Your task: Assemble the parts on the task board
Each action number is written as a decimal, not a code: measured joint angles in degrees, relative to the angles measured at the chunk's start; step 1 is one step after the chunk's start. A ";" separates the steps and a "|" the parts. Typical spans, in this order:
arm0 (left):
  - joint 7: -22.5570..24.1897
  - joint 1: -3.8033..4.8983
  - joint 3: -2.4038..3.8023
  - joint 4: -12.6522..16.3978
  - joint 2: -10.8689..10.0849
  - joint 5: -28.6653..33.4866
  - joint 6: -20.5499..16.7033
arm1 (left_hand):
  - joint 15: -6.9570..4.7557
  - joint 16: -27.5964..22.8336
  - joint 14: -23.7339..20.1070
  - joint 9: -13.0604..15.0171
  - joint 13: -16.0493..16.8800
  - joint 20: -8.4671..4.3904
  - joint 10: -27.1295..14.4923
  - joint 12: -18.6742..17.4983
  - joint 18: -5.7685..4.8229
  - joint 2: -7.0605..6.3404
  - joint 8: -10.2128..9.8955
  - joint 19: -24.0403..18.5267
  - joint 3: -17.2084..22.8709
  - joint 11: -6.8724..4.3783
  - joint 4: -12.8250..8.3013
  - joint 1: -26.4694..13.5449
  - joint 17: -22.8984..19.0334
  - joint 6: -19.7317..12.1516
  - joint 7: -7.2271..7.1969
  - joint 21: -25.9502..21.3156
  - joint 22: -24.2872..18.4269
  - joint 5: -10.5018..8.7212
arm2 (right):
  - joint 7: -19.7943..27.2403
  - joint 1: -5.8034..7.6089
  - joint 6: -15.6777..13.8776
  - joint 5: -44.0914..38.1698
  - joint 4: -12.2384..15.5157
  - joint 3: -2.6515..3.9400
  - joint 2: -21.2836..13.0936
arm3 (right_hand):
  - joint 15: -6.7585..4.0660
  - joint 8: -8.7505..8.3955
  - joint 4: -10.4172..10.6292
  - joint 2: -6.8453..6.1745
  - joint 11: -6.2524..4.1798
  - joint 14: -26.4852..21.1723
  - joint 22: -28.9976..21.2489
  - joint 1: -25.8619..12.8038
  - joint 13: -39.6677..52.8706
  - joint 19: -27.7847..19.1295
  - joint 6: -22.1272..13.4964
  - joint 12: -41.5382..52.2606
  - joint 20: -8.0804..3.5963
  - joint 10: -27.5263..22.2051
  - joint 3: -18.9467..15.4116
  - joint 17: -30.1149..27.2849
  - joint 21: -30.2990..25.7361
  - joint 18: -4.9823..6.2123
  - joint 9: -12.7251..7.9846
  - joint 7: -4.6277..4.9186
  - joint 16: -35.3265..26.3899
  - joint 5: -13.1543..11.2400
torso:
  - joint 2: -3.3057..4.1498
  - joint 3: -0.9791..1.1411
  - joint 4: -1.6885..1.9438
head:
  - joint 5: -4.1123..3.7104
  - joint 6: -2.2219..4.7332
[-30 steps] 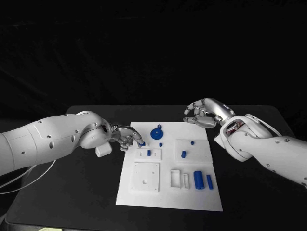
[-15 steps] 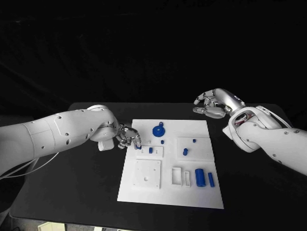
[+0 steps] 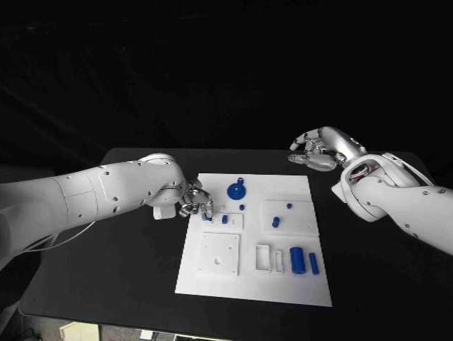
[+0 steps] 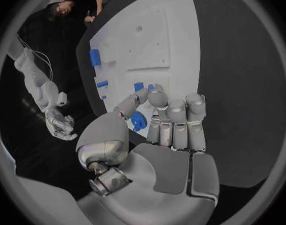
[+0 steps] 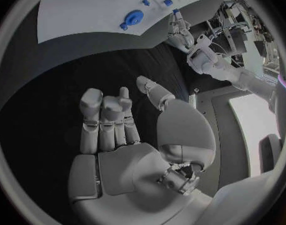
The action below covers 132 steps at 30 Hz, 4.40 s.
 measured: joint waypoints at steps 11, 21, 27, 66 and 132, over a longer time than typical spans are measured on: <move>-0.01 -0.55 0.01 1.10 0.23 -3.48 -3.54 | -0.02 0.20 0.40 0.15 0.28 -0.10 0.29 0.39 0.21 -0.16 0.00 0.53 0.01 -0.09 -0.01 -0.16 0.00 0.35 0.02 0.22 -0.01 0.57 | 0.05 0.01 0.01 0.12 -0.08 0.00 0.11 | 0.00 0.00 0.00 -0.22 0.00 0.00 0.00 0.23 -0.05 0.07 -0.13 0.00 0.08 0.00 0.00 0.00 0.00 0.00 0.05 0.11 0.00 0.19 | 0.03 -0.05 0.01 | -0.21 -0.19; -0.01 -1.44 0.01 1.73 0.23 -5.39 -4.89 | 0.00 0.20 0.59 0.24 0.33 -0.09 0.42 0.39 0.22 -0.29 0.00 0.54 0.08 -0.18 -0.07 -0.28 0.01 0.41 -0.02 0.22 -0.01 0.59 | 0.07 0.02 0.03 0.16 0.00 0.00 0.17 | 0.00 0.00 0.00 -0.22 0.00 0.00 -0.01 0.23 -0.04 -0.01 0.00 0.00 0.17 0.00 0.00 0.00 0.00 0.00 0.04 0.22 0.00 0.22 | 0.03 -0.07 0.01 | -0.05 -0.34; -0.01 -1.63 0.01 2.33 -0.24 -5.92 -5.59 | 0.03 0.20 0.63 0.23 0.33 -0.01 0.50 0.39 0.22 -0.30 0.00 0.62 0.10 -0.11 -0.09 -0.28 0.01 0.52 -0.11 0.22 -0.02 0.58 | 0.08 0.02 0.05 0.17 0.07 0.00 0.13 | 0.00 0.00 0.00 -0.22 0.00 0.00 -0.01 0.23 -0.04 -0.01 0.02 0.00 0.18 0.01 0.00 0.00 0.00 0.00 0.09 0.21 0.00 0.22 | 0.03 -0.06 0.03 | -0.16 -0.47; 1.24 -3.22 0.14 3.68 -0.94 -8.46 -10.02 | 0.20 0.19 1.20 0.37 0.41 0.02 0.83 0.62 0.23 -0.07 0.00 0.61 0.70 -0.19 -0.06 -0.50 0.01 1.09 -0.08 0.44 0.01 0.55 | -0.05 0.02 1.02 0.29 -0.07 0.00 0.01 | 0.00 0.00 0.16 -0.22 0.00 0.01 -0.02 0.23 -0.07 0.08 0.01 0.00 0.29 0.02 -0.16 0.01 0.00 0.00 0.13 0.23 0.02 0.44 | 0.03 -0.07 -0.02 | -0.27 -0.67; 1.23 -3.23 0.30 2.49 0.10 -9.43 -7.27 | 0.28 0.39 1.32 1.25 1.42 -0.20 0.79 2.39 0.23 0.68 2.33 1.02 1.94 -0.14 -0.03 -2.34 -0.13 1.25 -0.04 0.44 -0.02 -2.34 | -0.14 0.02 1.79 0.32 -0.14 0.00 0.06 | 0.01 0.00 0.32 -0.22 0.01 0.01 -0.01 0.23 -0.09 -0.22 0.20 0.00 0.37 0.02 -0.32 0.01 0.00 0.00 0.26 0.04 0.03 0.67 | 0.01 -0.04 -0.02 | -0.34 -1.20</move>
